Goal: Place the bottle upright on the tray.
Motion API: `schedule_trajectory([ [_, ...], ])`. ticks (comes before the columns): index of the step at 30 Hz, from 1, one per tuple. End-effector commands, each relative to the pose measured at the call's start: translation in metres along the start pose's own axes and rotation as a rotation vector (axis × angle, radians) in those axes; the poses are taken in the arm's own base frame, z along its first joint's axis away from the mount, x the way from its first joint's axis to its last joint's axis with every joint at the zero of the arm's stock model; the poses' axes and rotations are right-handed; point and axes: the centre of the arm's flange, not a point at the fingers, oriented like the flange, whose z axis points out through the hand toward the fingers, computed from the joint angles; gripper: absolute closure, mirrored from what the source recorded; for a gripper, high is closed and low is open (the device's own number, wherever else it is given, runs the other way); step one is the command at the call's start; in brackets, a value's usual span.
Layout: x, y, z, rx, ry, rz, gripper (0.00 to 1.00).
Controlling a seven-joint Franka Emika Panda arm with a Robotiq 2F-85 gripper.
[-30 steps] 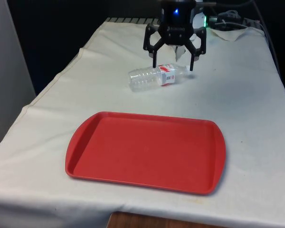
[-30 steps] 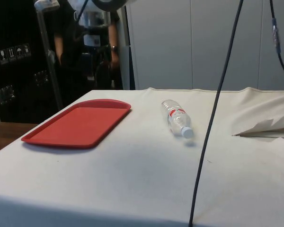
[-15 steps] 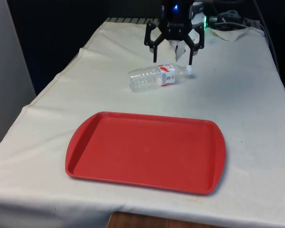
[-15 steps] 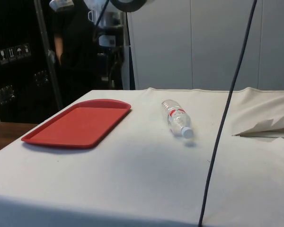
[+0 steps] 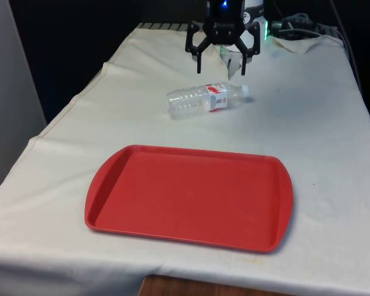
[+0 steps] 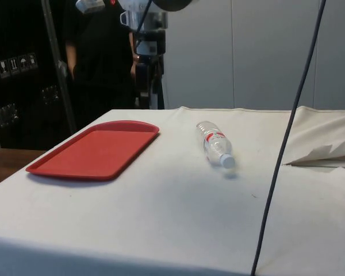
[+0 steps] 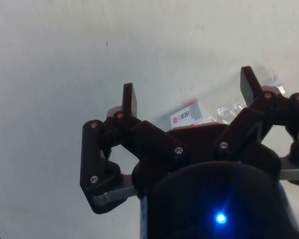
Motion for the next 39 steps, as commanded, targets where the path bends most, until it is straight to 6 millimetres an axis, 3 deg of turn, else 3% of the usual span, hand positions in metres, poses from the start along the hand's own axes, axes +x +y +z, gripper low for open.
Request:
schedule_trajectory([
  [1,-0.004,0.001,-0.001,0.000,0.009,-0.007,0.00],
  [39,-0.069,0.027,0.004,0.026,-0.031,-0.195,0.00],
])
